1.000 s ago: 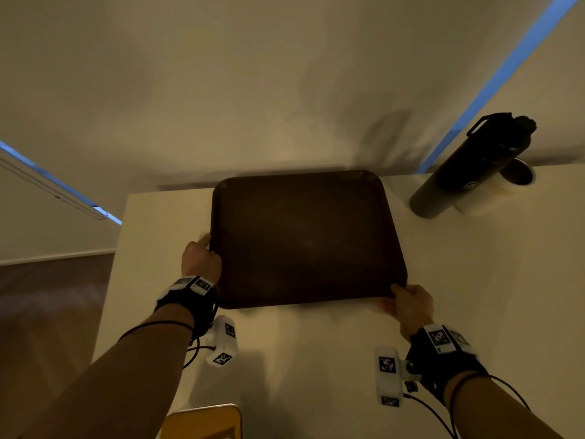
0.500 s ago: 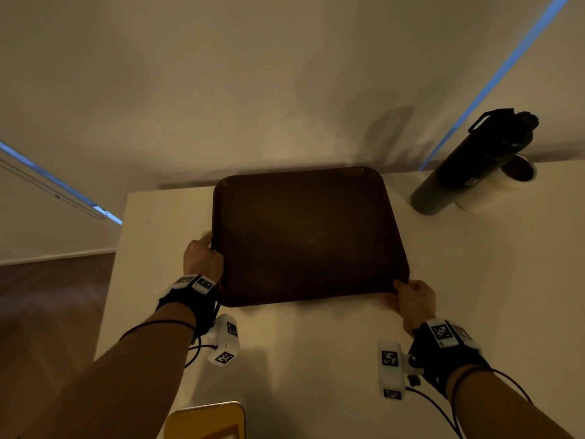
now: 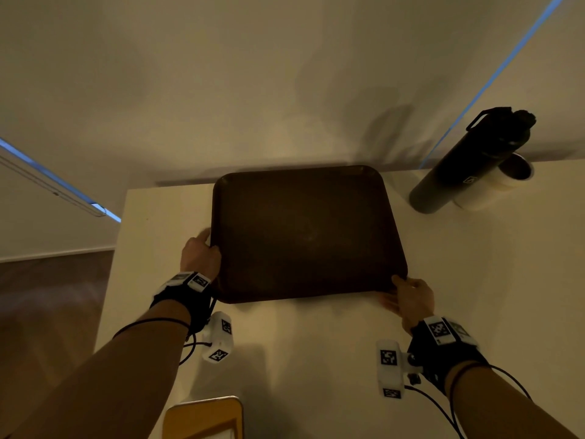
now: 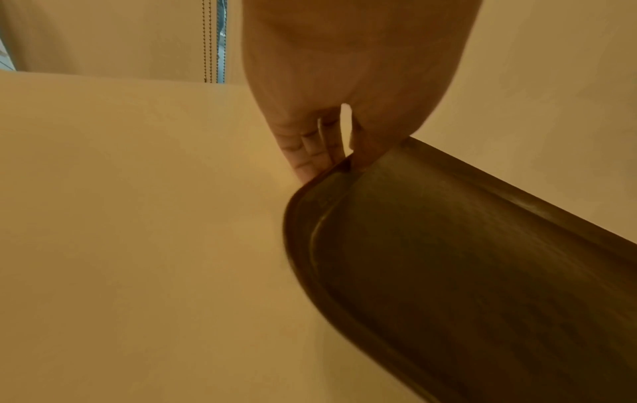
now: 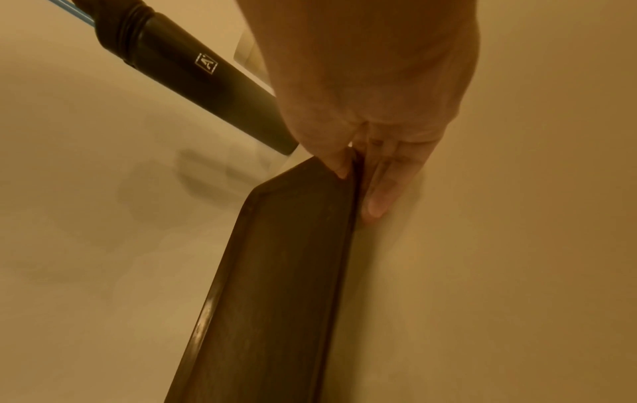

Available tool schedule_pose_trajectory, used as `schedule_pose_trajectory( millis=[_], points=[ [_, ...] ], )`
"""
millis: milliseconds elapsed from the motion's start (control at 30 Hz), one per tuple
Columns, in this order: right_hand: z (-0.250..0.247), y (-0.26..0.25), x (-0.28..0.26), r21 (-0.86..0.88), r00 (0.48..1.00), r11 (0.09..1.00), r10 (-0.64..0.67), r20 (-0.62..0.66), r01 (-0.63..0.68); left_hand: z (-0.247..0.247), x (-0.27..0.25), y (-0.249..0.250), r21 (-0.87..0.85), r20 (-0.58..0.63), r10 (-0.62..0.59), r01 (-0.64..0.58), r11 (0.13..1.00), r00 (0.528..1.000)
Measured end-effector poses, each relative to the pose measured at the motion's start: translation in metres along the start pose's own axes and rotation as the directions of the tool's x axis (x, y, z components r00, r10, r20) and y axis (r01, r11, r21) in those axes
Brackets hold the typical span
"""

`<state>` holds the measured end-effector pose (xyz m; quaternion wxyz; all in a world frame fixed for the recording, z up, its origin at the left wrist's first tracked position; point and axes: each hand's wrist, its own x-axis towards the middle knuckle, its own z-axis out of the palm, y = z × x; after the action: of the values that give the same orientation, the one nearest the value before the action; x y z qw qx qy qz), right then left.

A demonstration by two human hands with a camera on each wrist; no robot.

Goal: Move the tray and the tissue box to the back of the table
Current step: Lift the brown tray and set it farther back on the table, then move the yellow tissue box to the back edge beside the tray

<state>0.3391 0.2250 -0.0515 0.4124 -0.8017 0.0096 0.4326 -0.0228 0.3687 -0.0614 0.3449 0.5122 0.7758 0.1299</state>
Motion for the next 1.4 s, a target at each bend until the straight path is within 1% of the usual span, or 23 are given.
schedule_pose_trajectory(
  millis=[133,200,233,267,333,367,400,467,500,567,667,733,800,900,967,1033,1100,1200,1300,1400],
  points=[
    [-0.005,0.004,-0.005,-0.025,0.999,0.999,-0.031,-0.023,0.03,-0.01,-0.012,-0.003,-0.007,-0.001,-0.042,0.042,0.999,0.999],
    [-0.006,0.008,-0.012,-0.065,0.999,0.997,-0.037,-0.029,0.035,-0.021,-0.021,-0.007,-0.049,0.005,-0.064,0.064,0.997,0.998],
    [-0.006,0.009,-0.017,-0.088,0.997,0.995,-0.061,-0.051,0.056,-0.028,-0.026,-0.009,-0.092,0.008,-0.082,0.083,0.992,0.997],
    [-0.007,0.011,-0.022,-0.124,0.99,0.988,-0.107,-0.087,0.096,-0.035,-0.032,-0.009,-0.157,0.023,-0.106,0.109,0.982,0.994],
    [-0.006,0.015,-0.036,-0.208,0.959,0.953,-0.25,-0.136,0.219,-0.052,-0.053,-0.008,-0.289,0.064,-0.121,0.135,0.948,0.991],
    [-0.005,0.014,-0.044,-0.229,0.942,0.933,-0.312,-0.128,0.278,-0.06,-0.063,-0.005,-0.339,0.077,-0.11,0.129,0.932,0.991],
    [-0.004,0.016,-0.055,-0.25,0.926,0.908,-0.367,-0.09,0.336,-0.069,-0.078,-0.006,-0.38,0.071,-0.098,0.118,0.917,0.993],
    [0.0,0.025,-0.076,-0.262,0.908,0.873,-0.418,0.034,0.412,-0.084,-0.109,-0.013,-0.417,0.067,-0.09,0.11,0.902,0.994],
    [0.002,0.031,-0.087,-0.252,0.905,0.87,-0.409,0.115,0.425,-0.091,-0.126,-0.02,-0.422,0.066,-0.095,0.114,0.899,0.993],
    [0.005,0.044,-0.11,-0.241,0.878,0.858,-0.383,0.286,0.453,-0.098,-0.159,-0.036,-0.42,0.072,-0.12,0.139,0.897,0.99],
    [0.008,0.068,-0.145,-0.257,0.784,0.82,-0.322,0.53,0.511,-0.099,-0.208,-0.064,-0.419,0.056,-0.165,0.173,0.891,0.985],
    [0.008,0.086,-0.167,-0.28,0.729,0.793,-0.275,0.627,0.54,-0.094,-0.235,-0.082,-0.411,0.05,-0.201,0.203,0.889,0.978],
    [0.005,0.107,-0.187,-0.314,0.699,0.787,-0.197,0.688,0.531,-0.086,-0.257,-0.098,-0.413,0.068,-0.23,0.237,0.879,0.971],
    [-0.004,0.14,-0.213,-0.358,0.666,0.777,-0.104,0.739,0.519,-0.073,-0.275,-0.114,-0.411,0.101,-0.223,0.245,0.878,0.97],
    [-0.01,0.163,-0.227,-0.381,0.648,0.768,-0.057,0.76,0.515,-0.067,-0.278,-0.119,-0.404,0.097,-0.203,0.225,0.887,0.974],
    [-0.011,0.182,-0.236,-0.402,0.645,0.766,-0.022,0.764,0.502,-0.063,-0.277,-0.122,-0.392,0.098,-0.175,0.2,0.898,0.98],
    [-0.007,0.192,-0.24,-0.4,0.642,0.771,-0.015,0.766,0.495,-0.06,-0.274,-0.124,-0.386,0.091,-0.147,0.171,0.906,0.985],
    [0.005,0.203,-0.25,-0.379,0.646,0.8,-0.014,0.763,0.465,-0.059,-0.265,-0.127,-0.377,0.117,-0.11,0.147,0.914,0.987],
    [0.015,0.211,-0.258,-0.343,0.656,0.843,-0.017,0.755,0.415,-0.056,-0.26,-0.129,-0.42,0.183,-0.113,0.181,0.889,0.977],
    [0.023,0.214,-0.263,-0.299,0.696,0.885,-0.038,0.717,0.356,-0.056,-0.26,-0.133,-0.448,0.222,-0.116,0.207,0.87,0.968]
  ],
)
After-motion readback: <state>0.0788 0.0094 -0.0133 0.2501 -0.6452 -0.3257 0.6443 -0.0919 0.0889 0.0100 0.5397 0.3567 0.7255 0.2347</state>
